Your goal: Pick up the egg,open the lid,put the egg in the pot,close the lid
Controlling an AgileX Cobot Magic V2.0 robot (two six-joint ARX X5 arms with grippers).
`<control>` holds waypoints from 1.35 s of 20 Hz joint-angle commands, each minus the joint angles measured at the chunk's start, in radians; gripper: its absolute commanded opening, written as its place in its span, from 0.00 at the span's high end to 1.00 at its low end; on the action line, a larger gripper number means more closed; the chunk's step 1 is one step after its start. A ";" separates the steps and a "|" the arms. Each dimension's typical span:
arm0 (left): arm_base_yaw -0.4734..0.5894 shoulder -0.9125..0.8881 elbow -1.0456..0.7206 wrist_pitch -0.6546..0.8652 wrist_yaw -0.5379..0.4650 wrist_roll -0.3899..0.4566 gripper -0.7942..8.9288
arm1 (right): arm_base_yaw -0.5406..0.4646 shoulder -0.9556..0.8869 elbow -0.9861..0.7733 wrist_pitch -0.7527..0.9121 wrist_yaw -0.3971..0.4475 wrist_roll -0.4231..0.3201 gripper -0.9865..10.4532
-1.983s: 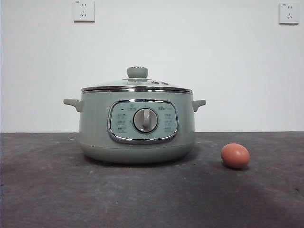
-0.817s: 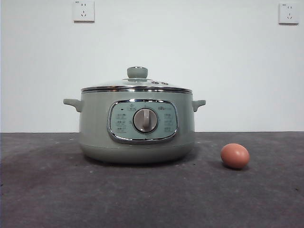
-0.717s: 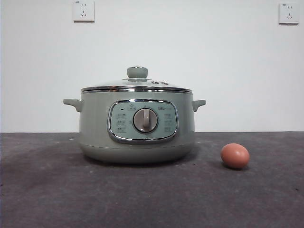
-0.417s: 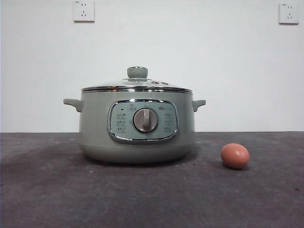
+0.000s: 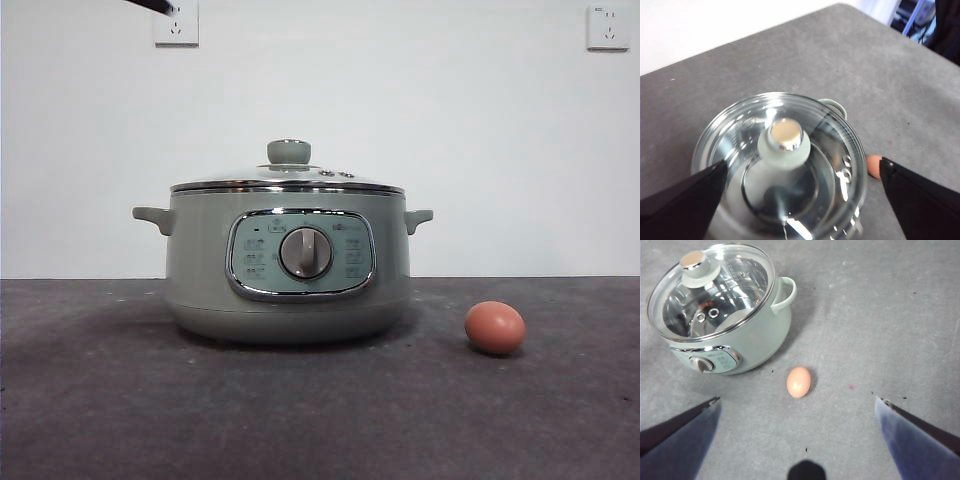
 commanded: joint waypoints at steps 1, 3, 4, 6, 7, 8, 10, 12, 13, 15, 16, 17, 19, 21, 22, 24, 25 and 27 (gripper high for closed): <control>-0.023 0.126 0.081 0.005 -0.006 0.036 0.34 | 0.001 0.003 0.003 0.003 -0.004 0.007 0.35; -0.037 0.228 0.153 0.006 -0.007 0.038 0.34 | 0.001 0.003 0.003 0.003 -0.004 0.007 0.35; -0.041 0.276 0.183 0.007 -0.011 0.039 0.34 | 0.001 0.003 0.003 0.003 -0.003 0.007 0.35; -0.047 0.342 0.209 0.026 -0.013 0.038 0.34 | 0.001 0.003 0.003 0.003 -0.003 0.007 0.35; -0.050 0.362 0.209 0.034 -0.017 0.038 0.34 | 0.001 0.003 0.003 0.003 -0.003 0.007 0.35; -0.054 0.385 0.209 0.036 -0.030 0.039 0.34 | 0.001 0.003 0.003 0.004 -0.003 0.007 0.35; -0.062 0.422 0.209 0.034 -0.032 0.039 0.34 | 0.001 0.006 0.003 0.005 -0.003 0.007 0.35; -0.072 0.452 0.209 0.037 -0.033 0.038 0.34 | 0.001 0.014 0.003 0.005 -0.003 0.007 0.35; -0.077 0.460 0.209 0.037 -0.042 0.038 0.34 | 0.001 0.017 0.003 0.004 -0.003 0.007 0.35; -0.091 0.473 0.209 0.032 -0.093 0.038 0.34 | 0.001 0.023 0.003 0.003 -0.003 0.007 0.35; -0.097 0.478 0.209 0.032 -0.113 0.038 0.34 | 0.001 0.027 0.003 0.004 -0.003 0.007 0.35; -0.100 0.480 0.209 0.032 -0.125 0.037 0.34 | 0.001 0.029 0.003 0.003 -0.003 0.007 0.35; -0.109 0.481 0.209 0.032 -0.154 0.037 0.41 | 0.001 0.035 0.003 0.004 -0.003 0.007 0.35; -0.114 0.481 0.209 0.032 -0.157 0.037 0.58 | 0.001 0.041 0.003 0.005 -0.003 0.007 0.35; -0.117 0.481 0.209 0.031 -0.158 0.037 0.62 | 0.001 0.042 0.003 0.004 -0.003 0.007 0.35; -0.118 0.481 0.209 0.030 -0.156 0.034 0.68 | 0.001 0.047 0.003 0.004 -0.003 0.007 0.35; -0.121 0.481 0.209 0.029 -0.155 0.034 0.71 | 0.001 0.047 0.003 0.003 -0.003 0.007 0.35; -0.123 0.481 0.209 0.027 -0.155 0.033 0.78 | 0.001 0.048 0.003 0.004 -0.003 0.007 0.35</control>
